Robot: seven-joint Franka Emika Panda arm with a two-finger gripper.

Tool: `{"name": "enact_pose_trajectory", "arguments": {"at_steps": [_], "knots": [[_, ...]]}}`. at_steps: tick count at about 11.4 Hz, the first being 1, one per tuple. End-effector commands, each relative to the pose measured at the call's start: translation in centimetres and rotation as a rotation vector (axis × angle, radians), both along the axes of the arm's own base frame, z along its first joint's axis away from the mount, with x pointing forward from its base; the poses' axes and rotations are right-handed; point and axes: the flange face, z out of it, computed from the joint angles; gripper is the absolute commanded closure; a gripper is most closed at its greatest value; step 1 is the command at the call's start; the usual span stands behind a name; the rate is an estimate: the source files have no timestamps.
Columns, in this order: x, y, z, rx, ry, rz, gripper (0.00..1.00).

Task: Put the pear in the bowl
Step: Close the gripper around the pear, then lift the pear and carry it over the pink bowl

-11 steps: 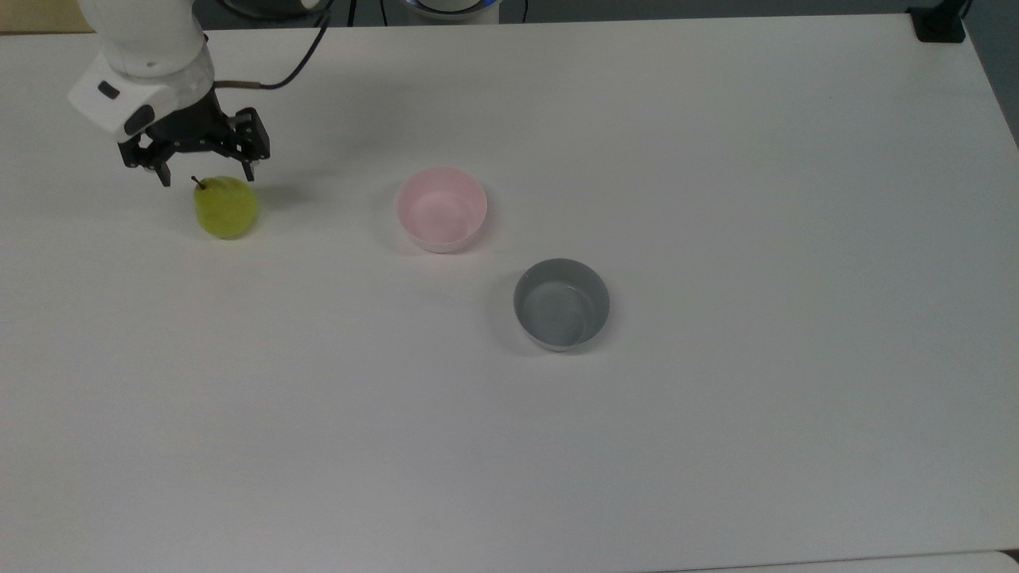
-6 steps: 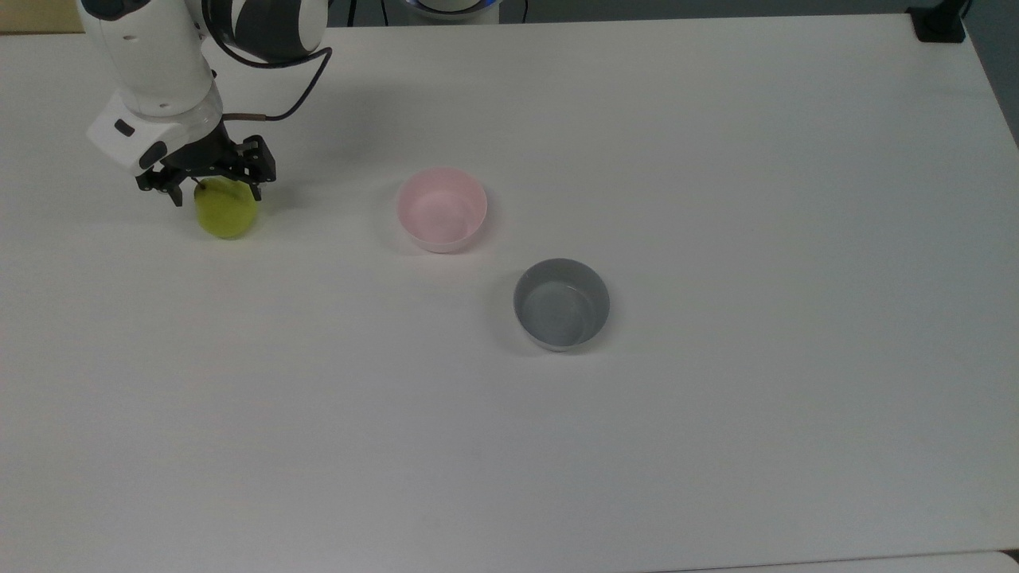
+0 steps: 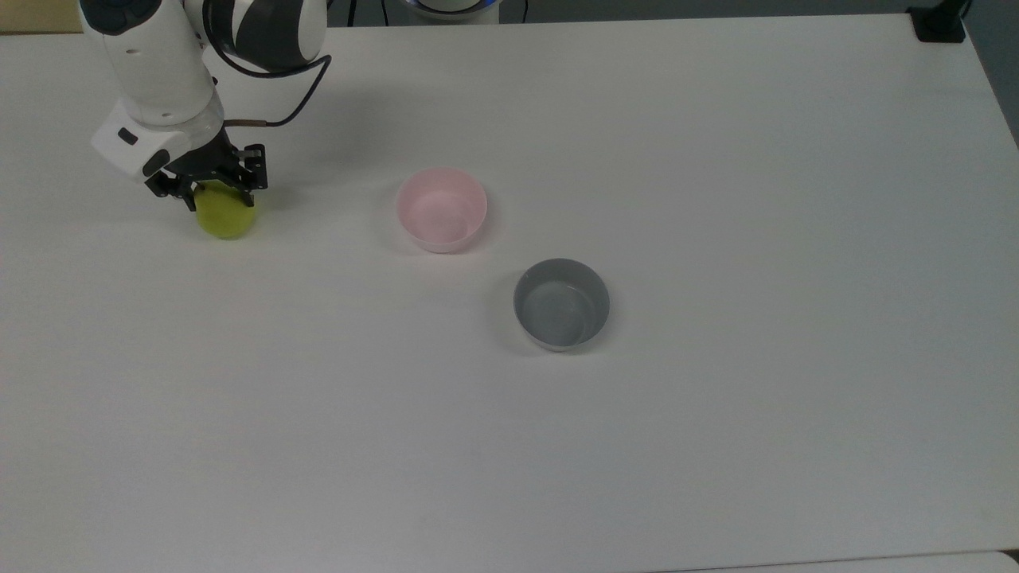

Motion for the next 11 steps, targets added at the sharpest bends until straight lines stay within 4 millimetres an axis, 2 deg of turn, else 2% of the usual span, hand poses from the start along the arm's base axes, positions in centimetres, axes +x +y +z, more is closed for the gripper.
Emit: {"name": "enact_pose_trajectory", "arguments": {"at_steps": [1, 2, 5, 7, 8, 10, 11], "knots": [[-0.6, 0.2, 0.7, -0.011, -0.007, 0.011, 1.0], [-0.7, 0.4, 1.2, -0.008, 0.005, 0.012, 1.0], [-1.4, 1.4, 4.7, 0.002, 0.02, 0.011, 1.0], [-1.8, 2.6, 8.0, 0.003, 0.005, 0.001, 1.0], [-2.2, 4.1, 9.7, 0.009, 0.018, 0.01, 1.0], [-2.7, 9.0, 14.3, 0.007, 0.019, 0.017, 1.0], [-2.6, 11.0, 15.9, 0.006, 0.023, 0.003, 1.0]]}}
